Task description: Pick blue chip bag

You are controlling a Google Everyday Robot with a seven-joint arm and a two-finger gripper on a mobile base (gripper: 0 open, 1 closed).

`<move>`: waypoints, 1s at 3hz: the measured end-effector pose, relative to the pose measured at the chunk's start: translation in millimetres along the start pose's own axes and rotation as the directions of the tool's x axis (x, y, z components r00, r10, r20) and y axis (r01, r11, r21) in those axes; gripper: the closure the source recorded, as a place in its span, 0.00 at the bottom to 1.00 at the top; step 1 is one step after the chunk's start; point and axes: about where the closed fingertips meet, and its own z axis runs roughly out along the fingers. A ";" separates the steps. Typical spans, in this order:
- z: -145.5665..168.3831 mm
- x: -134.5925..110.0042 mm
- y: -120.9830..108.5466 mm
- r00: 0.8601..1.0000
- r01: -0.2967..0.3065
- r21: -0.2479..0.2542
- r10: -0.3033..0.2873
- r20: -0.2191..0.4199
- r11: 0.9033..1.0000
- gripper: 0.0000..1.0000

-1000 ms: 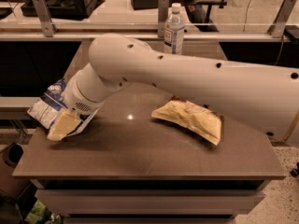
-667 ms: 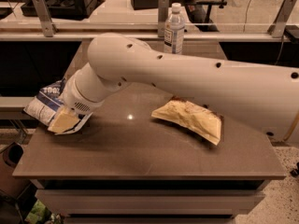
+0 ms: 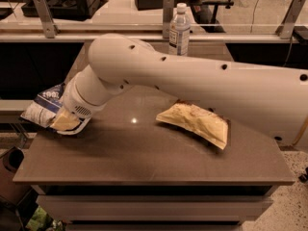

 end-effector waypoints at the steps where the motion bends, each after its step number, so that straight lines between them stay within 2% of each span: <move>1: 0.0 -0.1 0.0 1.000 0.000 0.000 0.000 0.000 1.000 1.00; 2: -7.1 -3.5 -5.3 0.999 0.019 0.010 -0.020 0.040 1.000 1.00; 3: -33.4 -13.4 -22.1 0.991 0.061 0.050 -0.067 0.118 0.997 1.00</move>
Offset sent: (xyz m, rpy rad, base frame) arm 0.0137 -0.0098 0.0201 0.1017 -0.0485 0.0273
